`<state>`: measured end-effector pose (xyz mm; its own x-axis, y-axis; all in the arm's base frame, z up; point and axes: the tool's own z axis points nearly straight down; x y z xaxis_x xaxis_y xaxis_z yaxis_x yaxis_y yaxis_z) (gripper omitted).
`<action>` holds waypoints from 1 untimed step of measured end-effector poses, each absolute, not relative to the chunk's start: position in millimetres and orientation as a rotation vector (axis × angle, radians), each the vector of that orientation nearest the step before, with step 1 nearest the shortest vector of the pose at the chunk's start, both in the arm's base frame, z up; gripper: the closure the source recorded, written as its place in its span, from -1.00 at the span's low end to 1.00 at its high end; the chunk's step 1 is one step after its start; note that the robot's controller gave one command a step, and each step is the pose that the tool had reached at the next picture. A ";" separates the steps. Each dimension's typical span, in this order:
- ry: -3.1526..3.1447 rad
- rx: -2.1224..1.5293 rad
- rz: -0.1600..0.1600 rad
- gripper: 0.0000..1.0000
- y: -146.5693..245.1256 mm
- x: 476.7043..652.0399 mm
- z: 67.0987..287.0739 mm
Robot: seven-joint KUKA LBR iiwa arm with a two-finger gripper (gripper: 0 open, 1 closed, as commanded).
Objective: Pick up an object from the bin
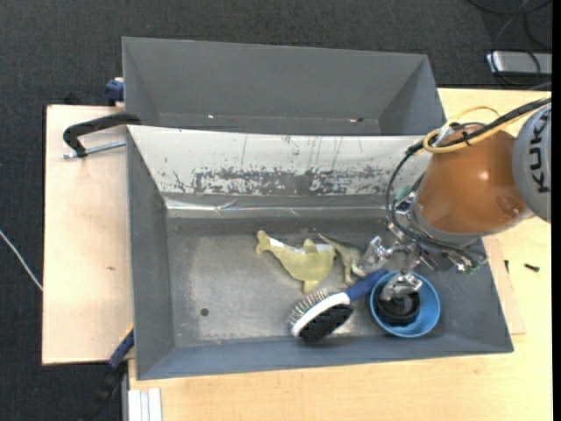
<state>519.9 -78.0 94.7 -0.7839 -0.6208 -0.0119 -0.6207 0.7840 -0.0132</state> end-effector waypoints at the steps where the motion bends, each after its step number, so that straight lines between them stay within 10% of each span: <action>1: 2.954 -1.031 -0.008 1.00 -79.7 523.8 220.3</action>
Offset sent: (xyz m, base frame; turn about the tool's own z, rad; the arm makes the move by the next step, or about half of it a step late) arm 0.0012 -0.0021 0.1202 -0.0043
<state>523.8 -79.7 220.3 -0.7830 -0.6220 -0.0103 -0.6219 0.7830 -0.0090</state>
